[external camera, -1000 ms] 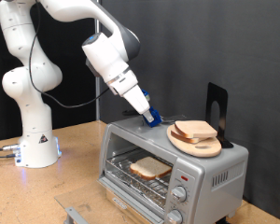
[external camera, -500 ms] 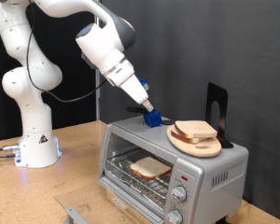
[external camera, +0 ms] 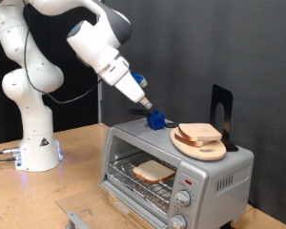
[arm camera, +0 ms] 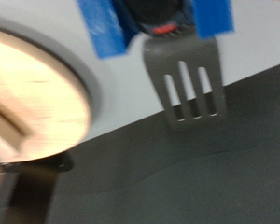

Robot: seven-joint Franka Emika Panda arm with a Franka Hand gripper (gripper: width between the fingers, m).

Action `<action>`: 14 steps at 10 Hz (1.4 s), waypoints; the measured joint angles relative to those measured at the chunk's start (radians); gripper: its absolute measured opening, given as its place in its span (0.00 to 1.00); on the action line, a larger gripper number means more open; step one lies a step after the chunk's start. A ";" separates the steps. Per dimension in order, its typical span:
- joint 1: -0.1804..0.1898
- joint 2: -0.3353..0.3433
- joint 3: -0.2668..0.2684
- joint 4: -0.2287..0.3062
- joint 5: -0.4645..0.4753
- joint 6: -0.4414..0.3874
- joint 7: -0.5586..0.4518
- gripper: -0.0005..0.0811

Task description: Make a piece of toast with the oven

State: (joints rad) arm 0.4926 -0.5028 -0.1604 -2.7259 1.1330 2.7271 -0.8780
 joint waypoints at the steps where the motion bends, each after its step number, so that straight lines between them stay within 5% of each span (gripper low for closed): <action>1: -0.003 -0.035 -0.041 -0.023 0.026 -0.018 -0.052 0.99; 3: -0.048 -0.104 -0.102 -0.064 -0.020 -0.099 -0.065 0.99; 6: -0.175 -0.175 -0.167 -0.090 -0.176 -0.269 -0.059 0.99; 11: -0.344 -0.268 -0.234 -0.122 -0.257 -0.352 -0.064 0.99; 12: -0.343 -0.263 -0.233 -0.115 -0.257 -0.363 -0.063 0.99; 14: -0.354 -0.252 -0.304 -0.072 -0.261 -0.528 0.002 0.99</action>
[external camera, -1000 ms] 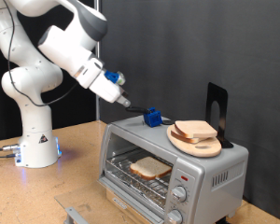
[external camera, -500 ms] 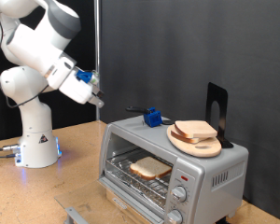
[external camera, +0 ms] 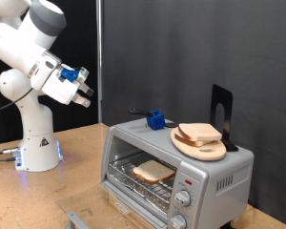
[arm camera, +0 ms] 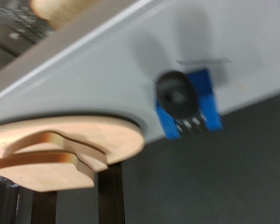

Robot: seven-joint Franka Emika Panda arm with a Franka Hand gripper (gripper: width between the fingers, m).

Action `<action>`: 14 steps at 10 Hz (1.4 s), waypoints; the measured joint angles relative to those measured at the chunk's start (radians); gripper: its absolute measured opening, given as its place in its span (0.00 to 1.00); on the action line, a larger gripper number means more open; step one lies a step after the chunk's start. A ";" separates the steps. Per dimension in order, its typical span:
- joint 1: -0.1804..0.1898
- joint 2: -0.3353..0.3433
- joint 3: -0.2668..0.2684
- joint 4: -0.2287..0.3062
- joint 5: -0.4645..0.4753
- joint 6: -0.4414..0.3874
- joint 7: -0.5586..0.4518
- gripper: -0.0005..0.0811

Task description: Make a piece of toast with the oven

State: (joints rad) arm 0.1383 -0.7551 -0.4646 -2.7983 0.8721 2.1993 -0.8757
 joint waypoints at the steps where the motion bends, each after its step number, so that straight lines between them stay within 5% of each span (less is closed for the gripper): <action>1: -0.022 0.007 -0.058 0.024 -0.014 -0.097 0.062 0.99; 3: -0.074 0.052 -0.141 0.070 -0.076 -0.243 0.251 0.99; 5: -0.111 0.148 -0.157 0.129 -0.190 -0.314 0.366 0.99; 7: -0.108 0.147 -0.165 0.129 -0.174 -0.379 0.363 0.99; 10: -0.110 0.220 -0.217 0.172 -0.173 -0.573 0.613 0.99; 14: -0.111 0.329 -0.249 0.183 -0.154 -0.417 0.611 0.99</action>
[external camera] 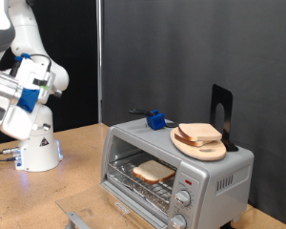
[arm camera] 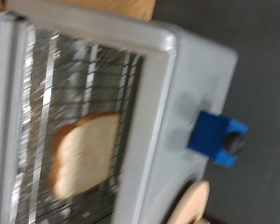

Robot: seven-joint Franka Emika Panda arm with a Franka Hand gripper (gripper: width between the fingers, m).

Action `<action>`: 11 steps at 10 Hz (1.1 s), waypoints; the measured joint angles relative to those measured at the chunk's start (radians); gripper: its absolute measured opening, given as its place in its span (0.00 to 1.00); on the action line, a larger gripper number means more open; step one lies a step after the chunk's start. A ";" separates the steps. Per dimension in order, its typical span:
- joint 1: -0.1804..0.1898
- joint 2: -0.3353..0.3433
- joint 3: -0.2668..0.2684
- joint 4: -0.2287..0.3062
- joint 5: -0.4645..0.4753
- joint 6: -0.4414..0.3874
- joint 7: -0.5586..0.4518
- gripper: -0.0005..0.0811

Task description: Make a piece of toast with the oven

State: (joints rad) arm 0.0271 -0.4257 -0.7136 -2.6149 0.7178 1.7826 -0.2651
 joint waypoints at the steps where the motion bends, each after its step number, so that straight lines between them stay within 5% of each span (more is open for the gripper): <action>1: 0.000 0.019 -0.013 0.000 0.014 0.036 -0.035 0.99; 7: 0.003 0.075 -0.101 0.022 0.055 -0.052 -0.097 0.99; 11: 0.005 0.247 -0.152 0.053 0.091 0.034 -0.167 0.99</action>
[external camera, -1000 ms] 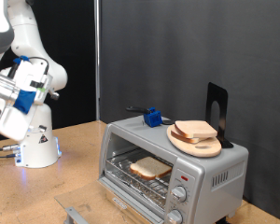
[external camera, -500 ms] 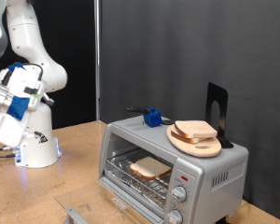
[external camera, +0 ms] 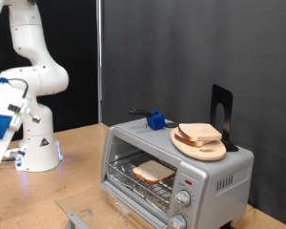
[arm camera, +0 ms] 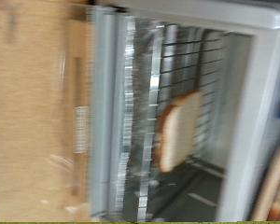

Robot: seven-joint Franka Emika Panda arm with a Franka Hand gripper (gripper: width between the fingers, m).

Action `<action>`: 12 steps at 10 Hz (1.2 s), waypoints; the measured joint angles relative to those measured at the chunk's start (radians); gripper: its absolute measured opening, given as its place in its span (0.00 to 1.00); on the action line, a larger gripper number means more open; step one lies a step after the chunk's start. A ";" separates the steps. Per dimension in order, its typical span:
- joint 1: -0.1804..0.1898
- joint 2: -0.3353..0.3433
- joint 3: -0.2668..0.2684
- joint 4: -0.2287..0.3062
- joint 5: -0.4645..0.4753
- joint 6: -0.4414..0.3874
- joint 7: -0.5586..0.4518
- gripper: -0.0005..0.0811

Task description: Make a piece of toast with the oven

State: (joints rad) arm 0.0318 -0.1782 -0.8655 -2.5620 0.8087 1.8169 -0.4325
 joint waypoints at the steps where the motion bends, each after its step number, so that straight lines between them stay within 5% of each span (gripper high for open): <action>1: 0.006 0.061 0.001 0.024 0.018 0.010 -0.017 0.99; 5: -0.004 0.095 -0.039 0.040 0.054 -0.138 -0.040 0.99; 12: -0.009 0.434 0.049 0.145 0.245 -0.117 -0.172 0.99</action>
State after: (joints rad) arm 0.0228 0.2554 -0.8170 -2.4173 1.0541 1.6997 -0.6044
